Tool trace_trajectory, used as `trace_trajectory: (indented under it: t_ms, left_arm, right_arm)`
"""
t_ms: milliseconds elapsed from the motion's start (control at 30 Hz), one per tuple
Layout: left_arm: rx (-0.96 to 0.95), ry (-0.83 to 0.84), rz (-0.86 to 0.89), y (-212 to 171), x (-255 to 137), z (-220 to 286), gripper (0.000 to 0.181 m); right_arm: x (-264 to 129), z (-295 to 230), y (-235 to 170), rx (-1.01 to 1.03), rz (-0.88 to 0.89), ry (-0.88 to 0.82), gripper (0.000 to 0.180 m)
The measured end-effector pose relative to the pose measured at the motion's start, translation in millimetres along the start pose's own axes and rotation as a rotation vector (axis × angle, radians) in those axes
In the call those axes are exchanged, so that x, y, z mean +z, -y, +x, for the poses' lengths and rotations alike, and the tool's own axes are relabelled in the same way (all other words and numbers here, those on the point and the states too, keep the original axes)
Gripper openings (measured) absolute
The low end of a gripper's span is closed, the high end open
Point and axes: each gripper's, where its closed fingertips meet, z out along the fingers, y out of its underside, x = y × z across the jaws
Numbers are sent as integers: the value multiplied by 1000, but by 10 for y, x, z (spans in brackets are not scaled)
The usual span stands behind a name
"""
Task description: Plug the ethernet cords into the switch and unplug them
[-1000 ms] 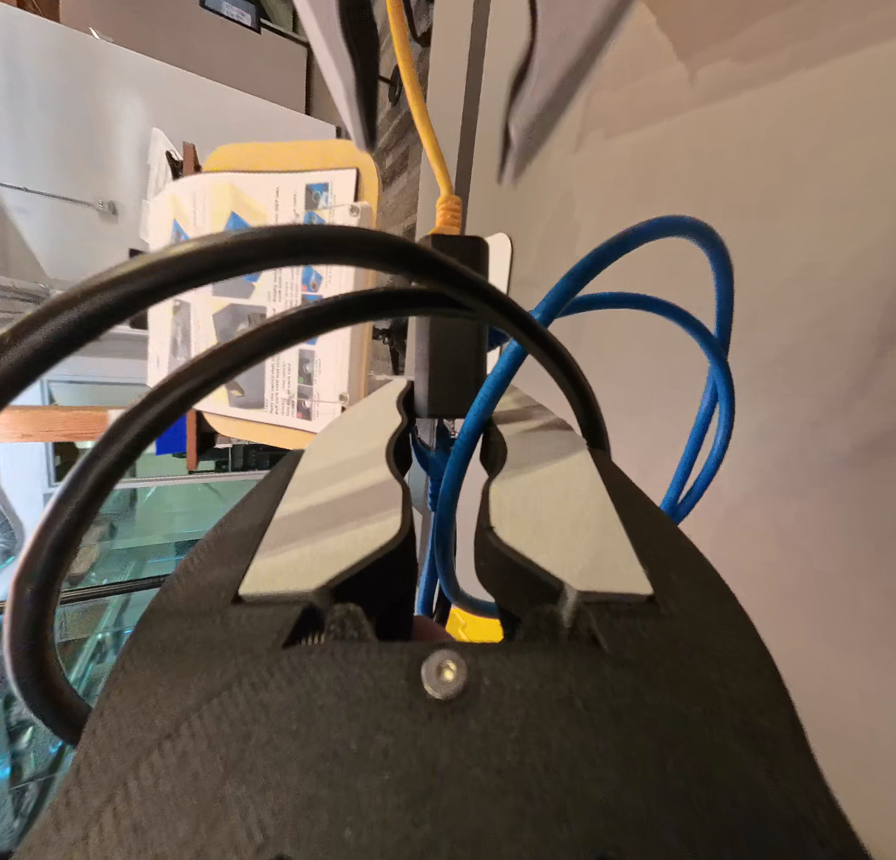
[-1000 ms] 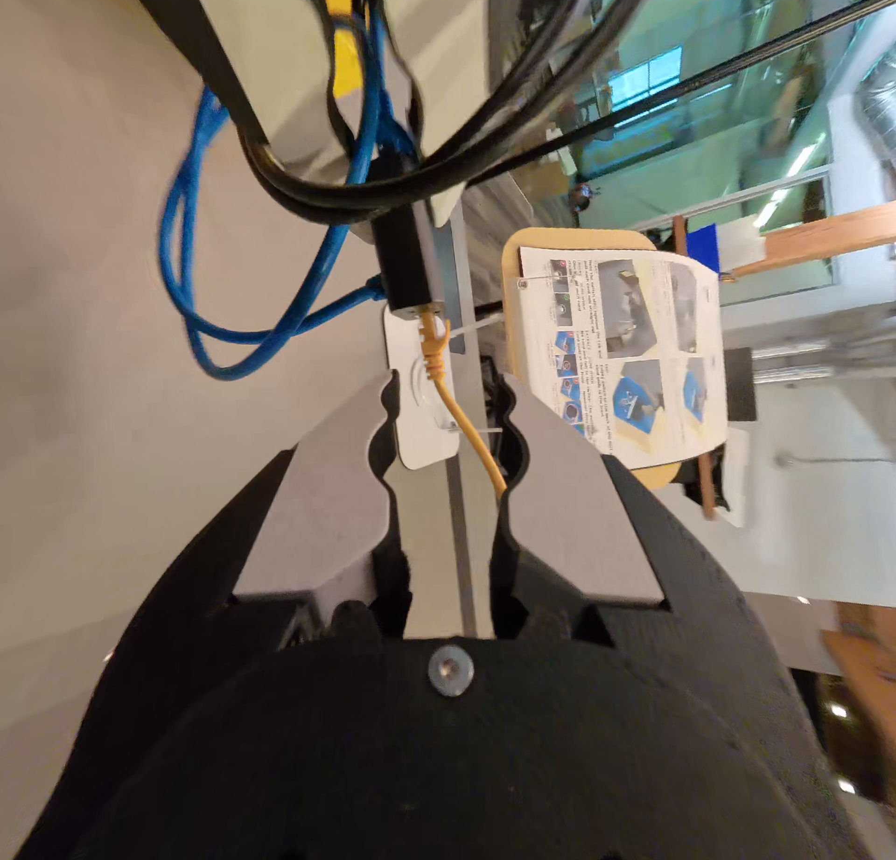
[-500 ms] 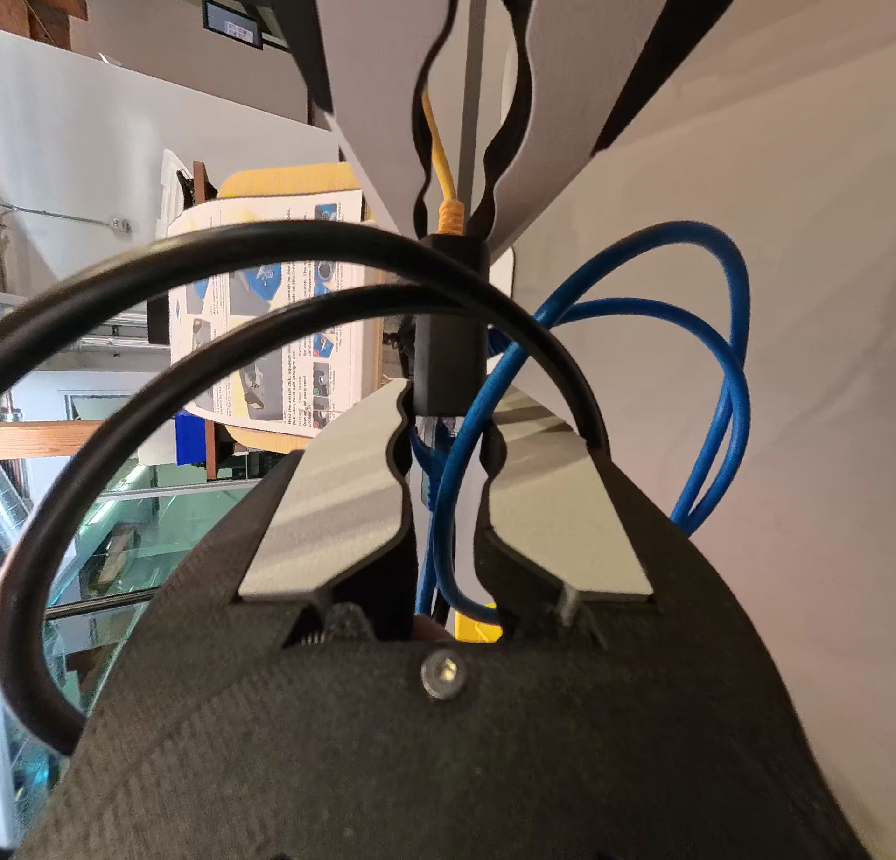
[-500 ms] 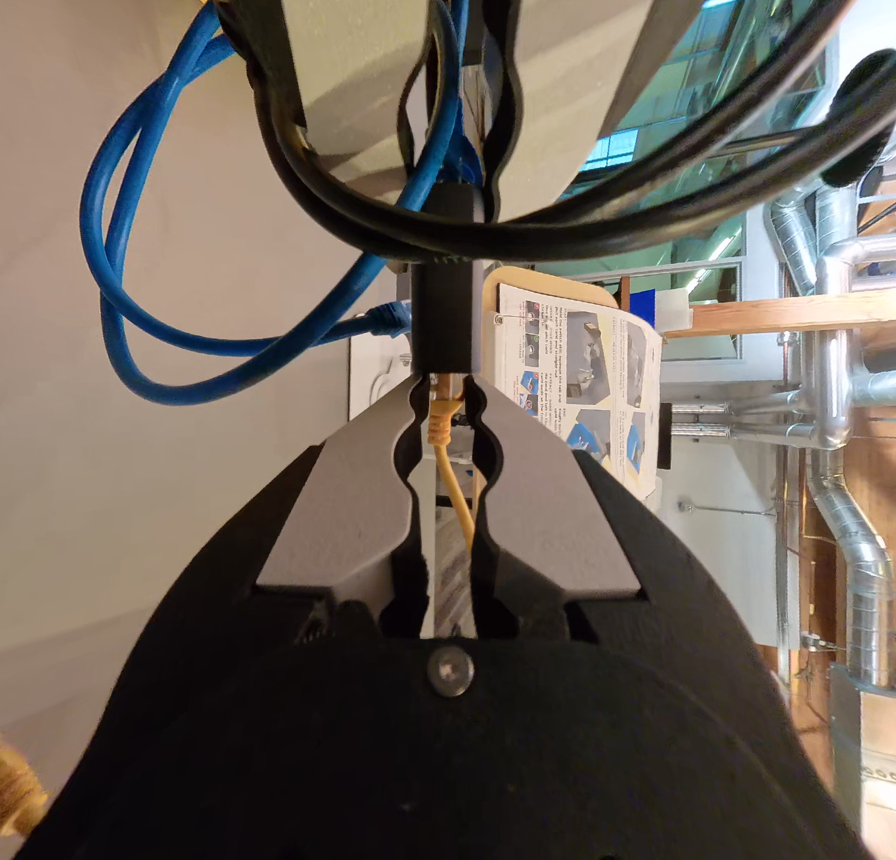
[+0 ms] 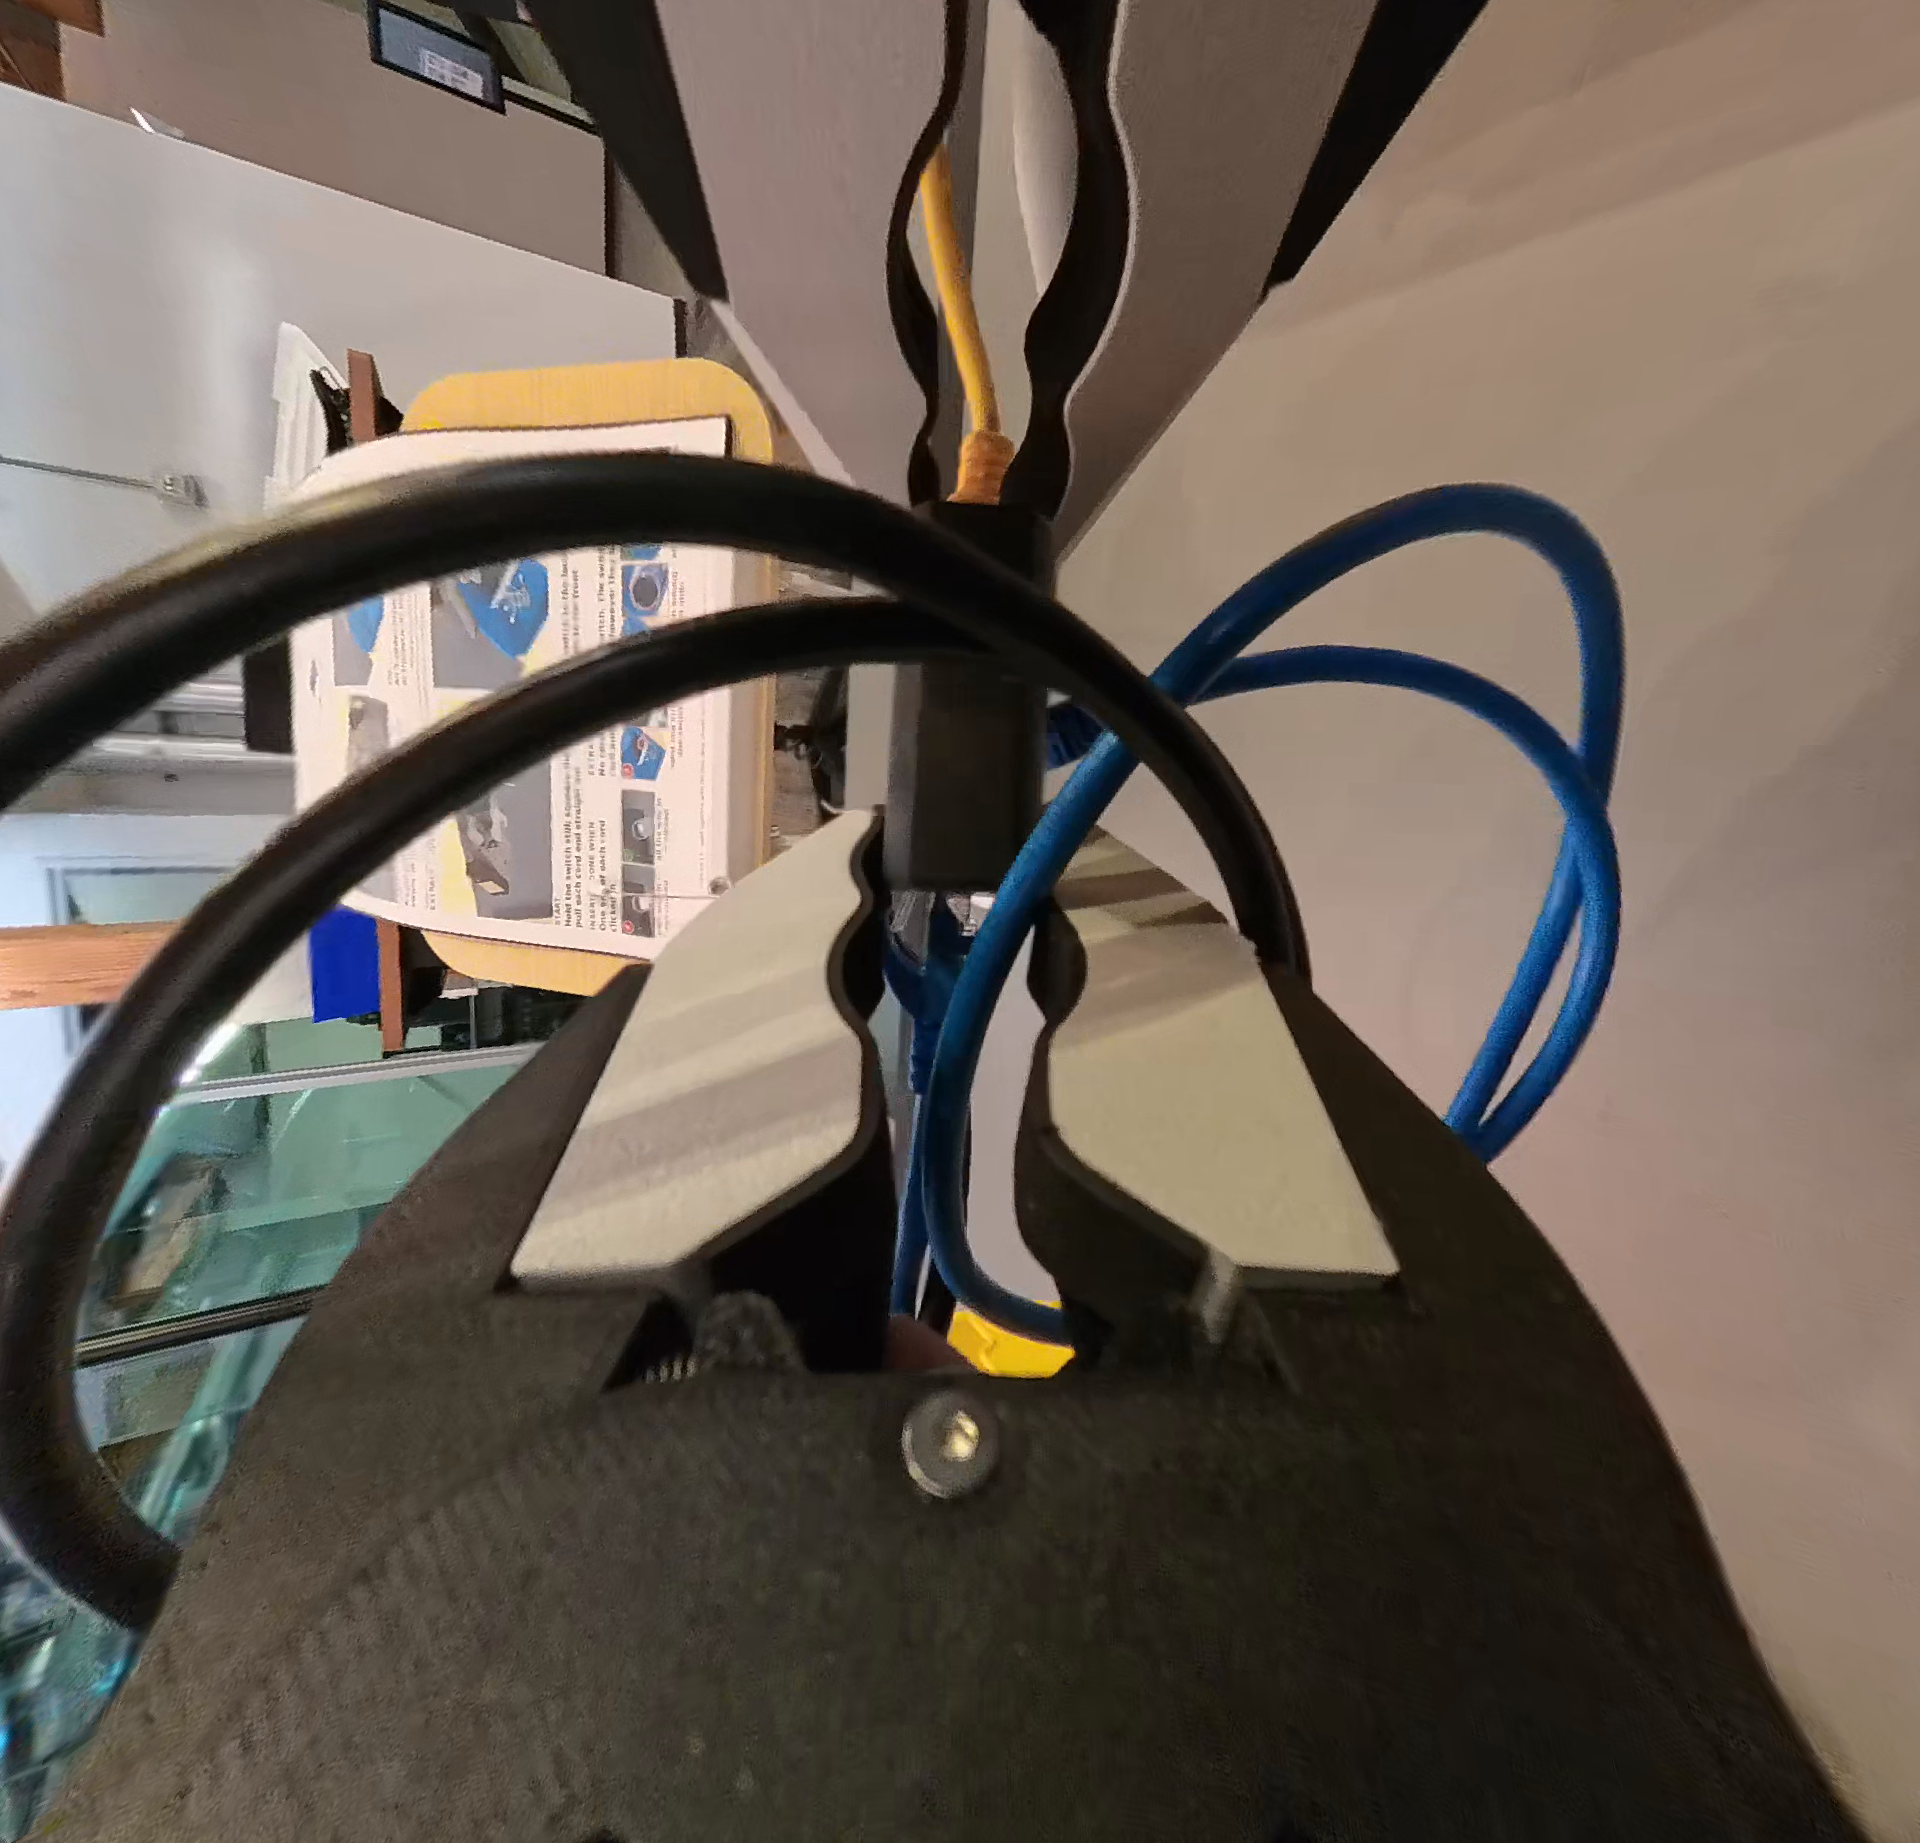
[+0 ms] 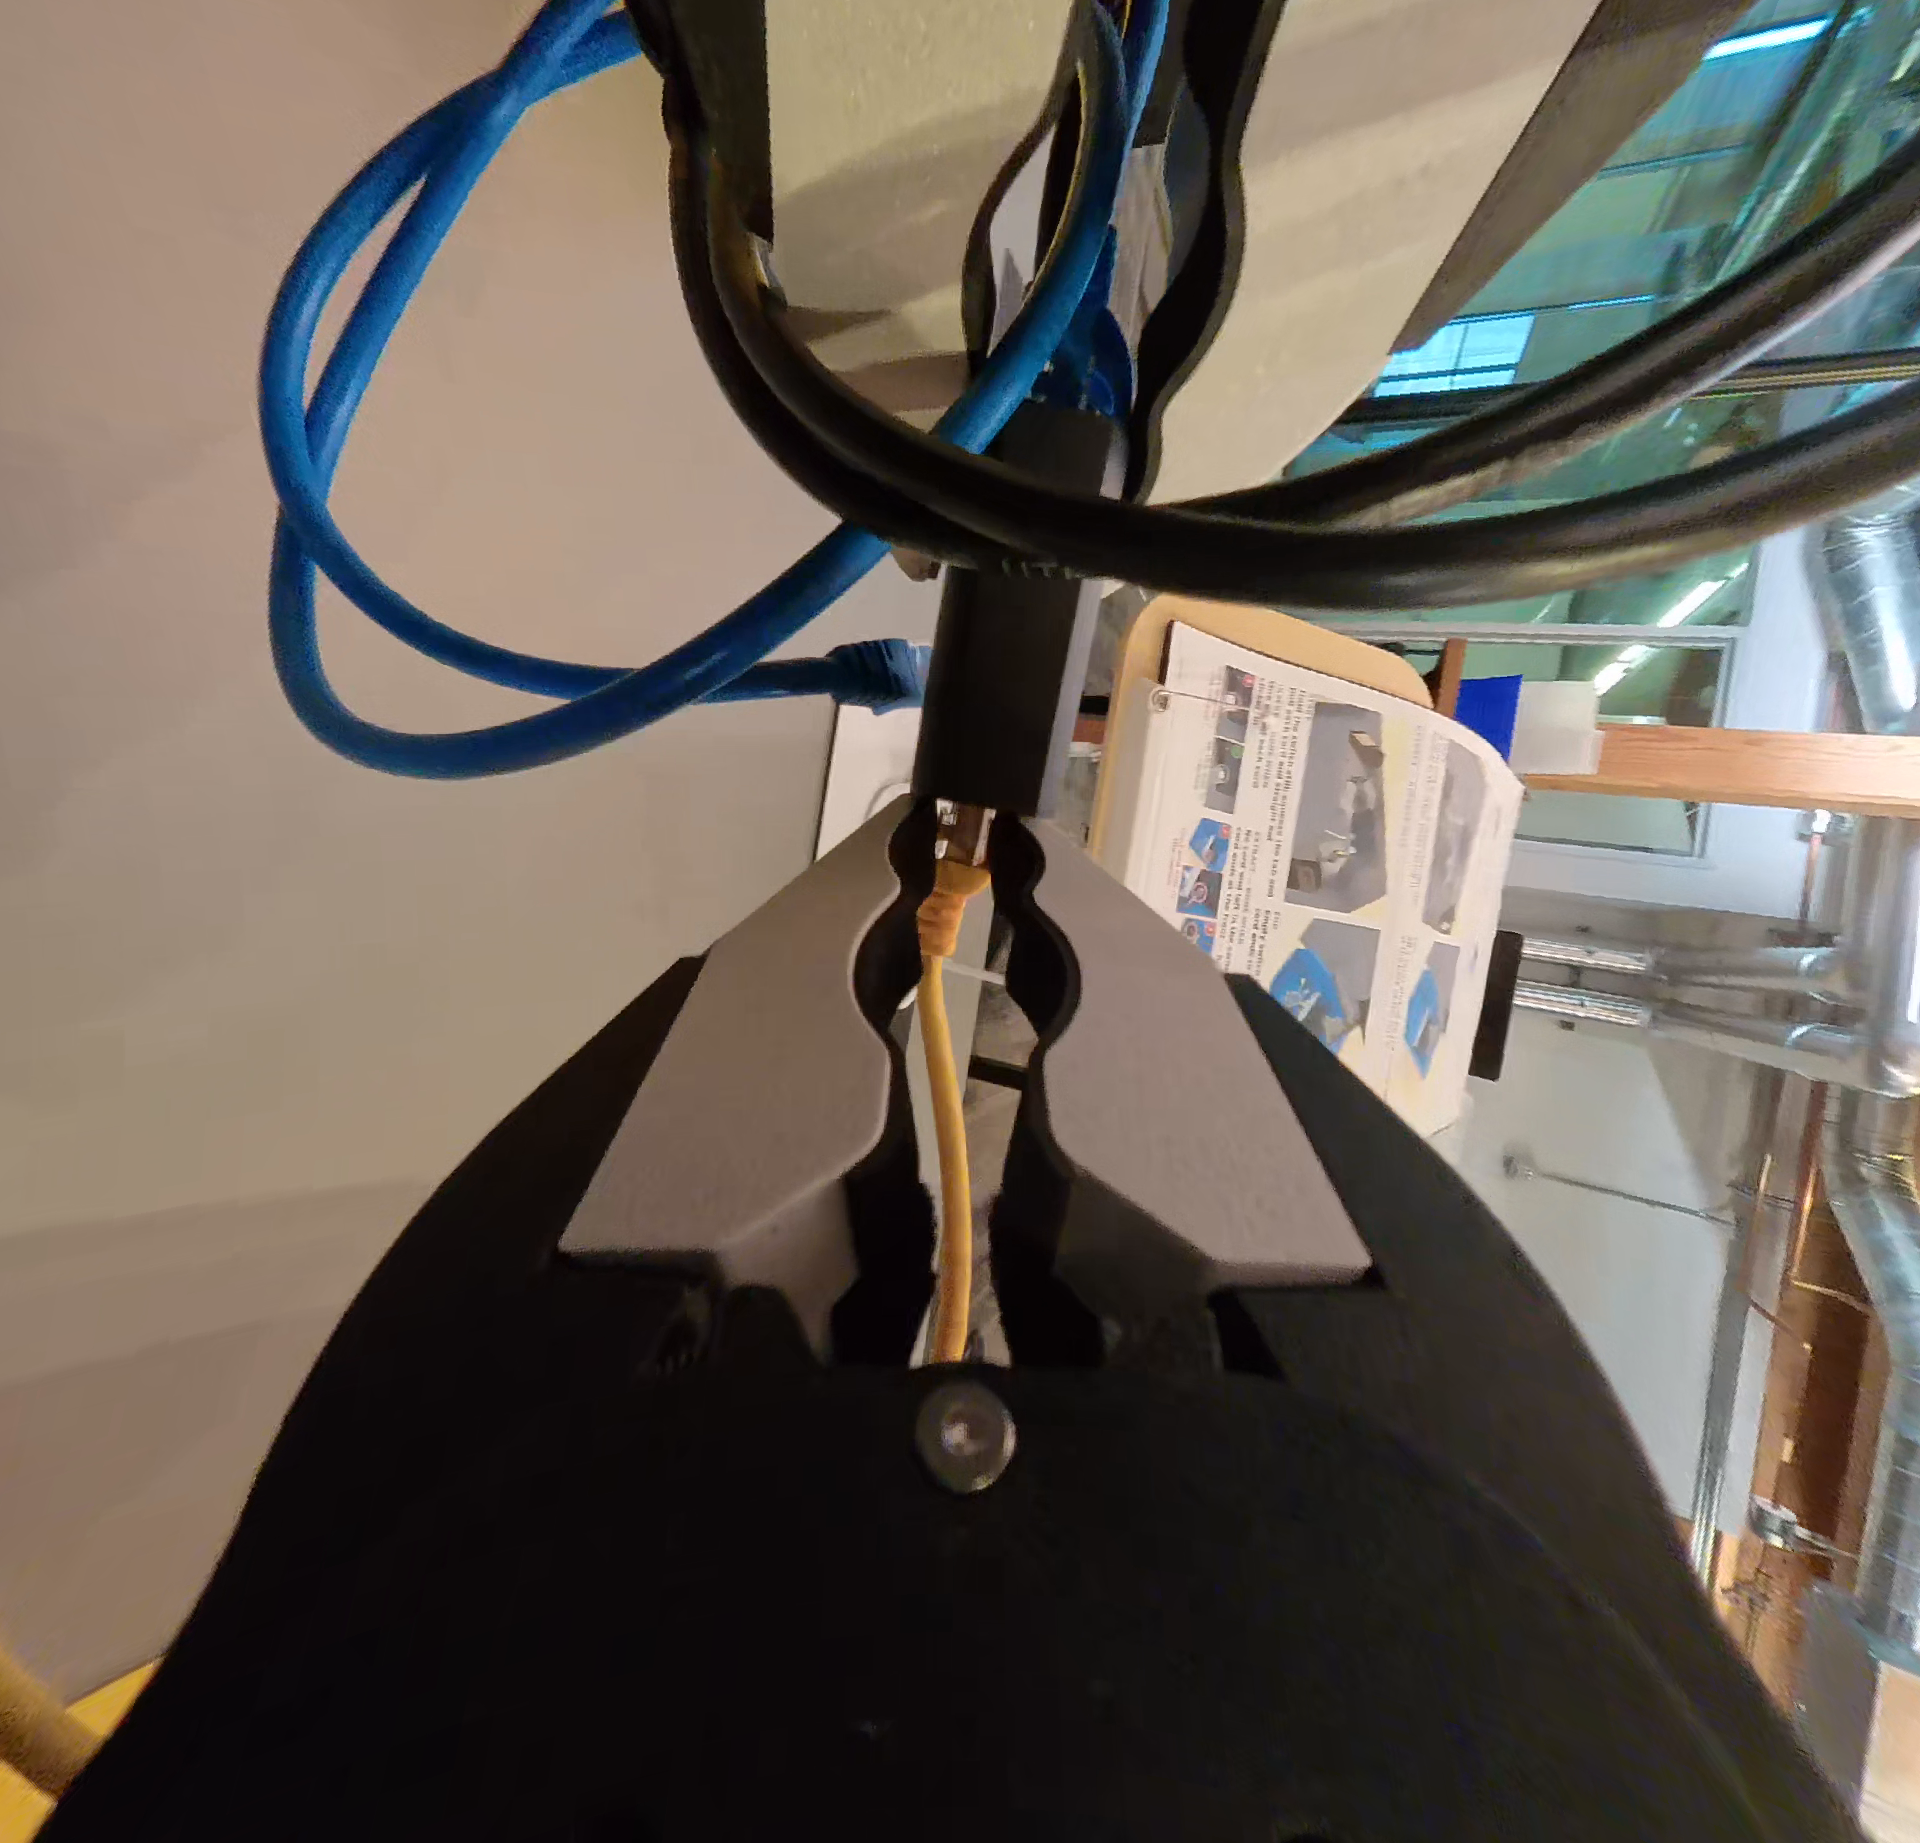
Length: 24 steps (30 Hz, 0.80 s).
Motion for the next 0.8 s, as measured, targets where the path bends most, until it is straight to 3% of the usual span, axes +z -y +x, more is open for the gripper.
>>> trace_trajectory:
  t_ms: [367,433,500,533,633,800]
  left_arm:
    - [-114,-91,37,-10,88,82,25]
    - [-117,-37,-42,-197,97,-40,24]
    - [-208,-19,-63,-491,27,-257,24]
    - [-266,-38,-17,-481,-31,-334,24]
    - [-193,-5,-36,-358,-112,-400,24]
    - [-178,-26,-87,-556,-45,-268,24]
  right_arm:
    - [10,-93,-79,14,-51,75,8]
    - [-2,-56,-305,48,-135,73,9]
    - [-76,-18,-521,142,-130,62,9]
    - [-127,10,-484,175,-98,65,8]
    - [-274,277,-349,217,-66,1,9]
    - [-752,775,-939,436,-161,-156,9]
